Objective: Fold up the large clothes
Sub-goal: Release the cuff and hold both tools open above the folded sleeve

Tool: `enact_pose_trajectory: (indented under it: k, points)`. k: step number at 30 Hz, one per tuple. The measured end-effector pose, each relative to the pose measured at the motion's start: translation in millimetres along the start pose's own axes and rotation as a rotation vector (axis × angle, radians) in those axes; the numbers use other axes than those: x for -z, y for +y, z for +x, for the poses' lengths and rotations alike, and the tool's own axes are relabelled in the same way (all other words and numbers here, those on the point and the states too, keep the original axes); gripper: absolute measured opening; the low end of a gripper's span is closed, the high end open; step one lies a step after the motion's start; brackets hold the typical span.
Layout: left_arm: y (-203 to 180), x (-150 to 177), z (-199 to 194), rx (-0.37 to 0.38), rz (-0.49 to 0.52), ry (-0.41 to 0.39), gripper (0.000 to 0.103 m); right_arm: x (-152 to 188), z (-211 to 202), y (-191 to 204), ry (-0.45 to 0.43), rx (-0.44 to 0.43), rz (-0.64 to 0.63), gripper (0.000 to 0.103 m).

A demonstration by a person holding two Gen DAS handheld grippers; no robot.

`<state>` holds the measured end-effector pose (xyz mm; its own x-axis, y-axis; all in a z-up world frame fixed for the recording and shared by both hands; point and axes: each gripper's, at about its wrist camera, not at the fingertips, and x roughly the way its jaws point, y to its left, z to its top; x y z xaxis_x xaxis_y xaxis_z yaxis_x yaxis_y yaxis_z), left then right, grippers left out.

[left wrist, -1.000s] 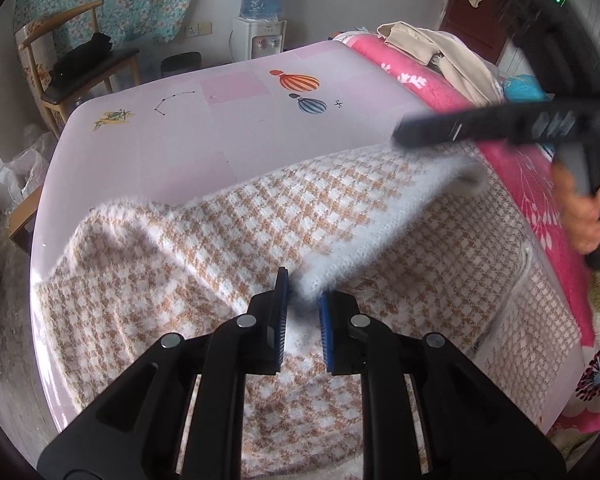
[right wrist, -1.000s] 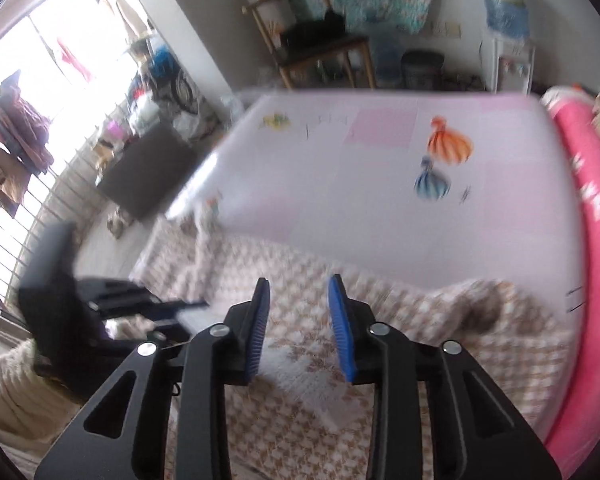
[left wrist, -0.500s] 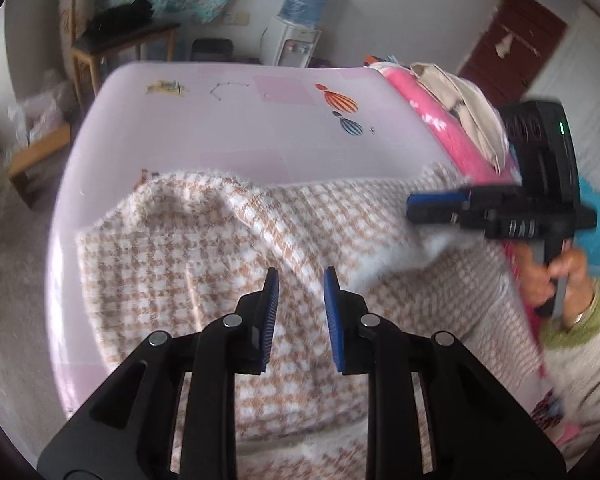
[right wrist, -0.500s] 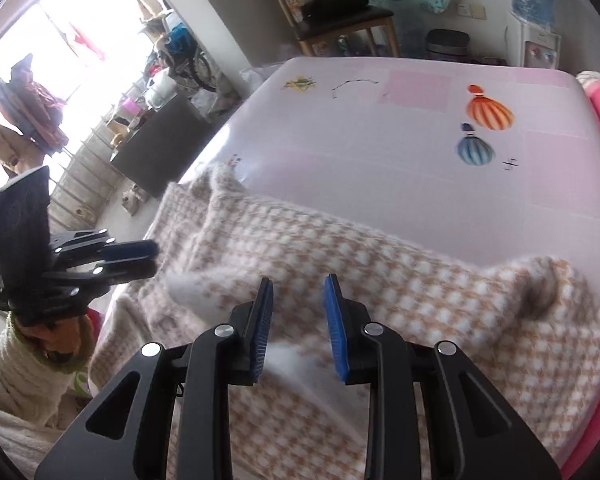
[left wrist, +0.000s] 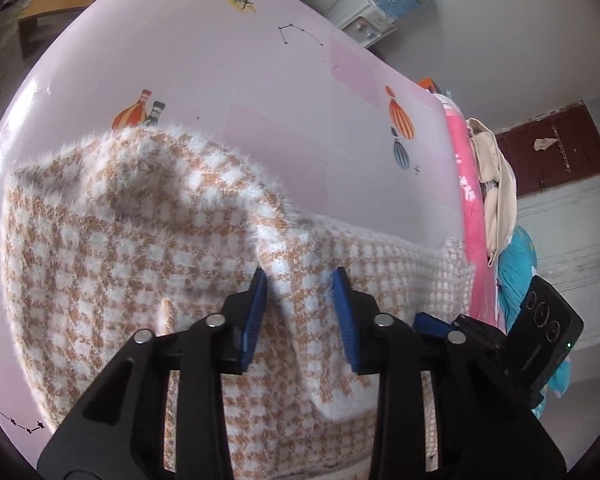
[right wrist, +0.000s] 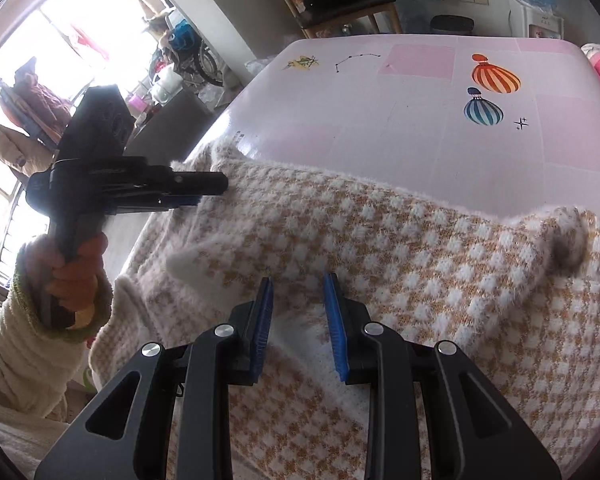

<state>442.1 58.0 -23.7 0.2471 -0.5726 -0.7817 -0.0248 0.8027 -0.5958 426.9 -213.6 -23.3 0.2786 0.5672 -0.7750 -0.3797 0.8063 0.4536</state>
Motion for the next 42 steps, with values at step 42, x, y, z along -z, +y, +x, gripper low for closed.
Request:
enact_pose_trajectory:
  k: [42]
  points:
    - [-64, 67, 11, -0.155, 0.568, -0.021, 0.028, 20, -19, 1, -0.016, 0.364, -0.163, 0.024]
